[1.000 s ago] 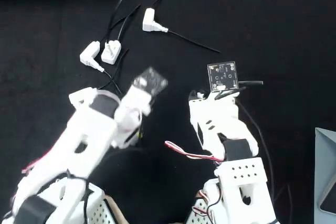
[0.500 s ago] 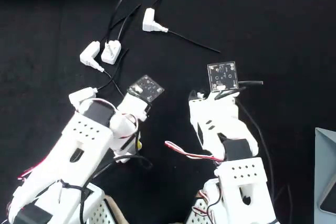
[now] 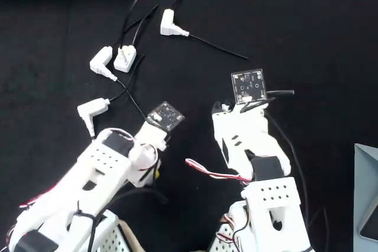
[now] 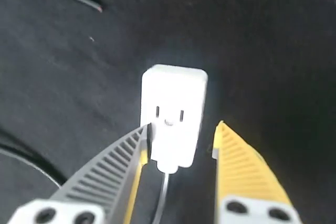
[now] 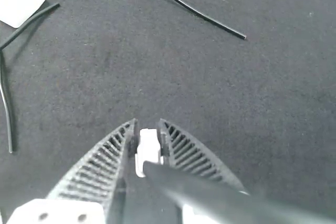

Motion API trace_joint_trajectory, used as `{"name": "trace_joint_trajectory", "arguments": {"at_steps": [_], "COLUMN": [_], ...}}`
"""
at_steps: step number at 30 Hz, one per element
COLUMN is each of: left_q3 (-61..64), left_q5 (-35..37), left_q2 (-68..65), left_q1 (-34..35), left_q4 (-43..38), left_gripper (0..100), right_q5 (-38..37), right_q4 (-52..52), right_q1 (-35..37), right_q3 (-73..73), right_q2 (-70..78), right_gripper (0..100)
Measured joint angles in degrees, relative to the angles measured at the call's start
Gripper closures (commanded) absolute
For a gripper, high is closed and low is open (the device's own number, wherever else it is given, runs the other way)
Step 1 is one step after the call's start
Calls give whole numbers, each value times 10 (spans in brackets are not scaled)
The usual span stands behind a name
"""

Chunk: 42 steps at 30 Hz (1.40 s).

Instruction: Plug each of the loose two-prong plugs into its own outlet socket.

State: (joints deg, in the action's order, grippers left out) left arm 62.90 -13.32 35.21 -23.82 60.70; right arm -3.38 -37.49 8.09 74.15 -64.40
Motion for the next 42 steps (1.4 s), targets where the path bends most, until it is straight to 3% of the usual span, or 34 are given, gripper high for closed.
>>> {"name": "trace_joint_trajectory", "arguments": {"at_steps": [7, 11, 18, 20, 25, 36, 42], "left_q3": [24, 27, 26, 26, 24, -55, -50], "left_q5": [-2, -1, -2, -2, -2, -28, -39], "left_q2": [2, -1, 1, 1, 1, 1, 1], "left_q1": [11, 30, 34, 34, 39, 163, 212], "left_q4": [-46, -45, -46, -46, -42, -7, -51], "left_gripper": [809, 901, 973, 937, 740, 737, 739], "right_q5": [0, 0, 0, 0, 0, 0, 0], "right_q4": [0, 0, 0, 0, 0, 0, 0], "right_q1": [0, 0, 0, 0, 0, 1, 1], "right_q3": [0, 0, 0, 0, 11, 11, 11], "right_q2": [0, 0, 0, 0, 0, 0, 0], "right_gripper": [986, 986, 986, 986, 986, 986, 986]}}
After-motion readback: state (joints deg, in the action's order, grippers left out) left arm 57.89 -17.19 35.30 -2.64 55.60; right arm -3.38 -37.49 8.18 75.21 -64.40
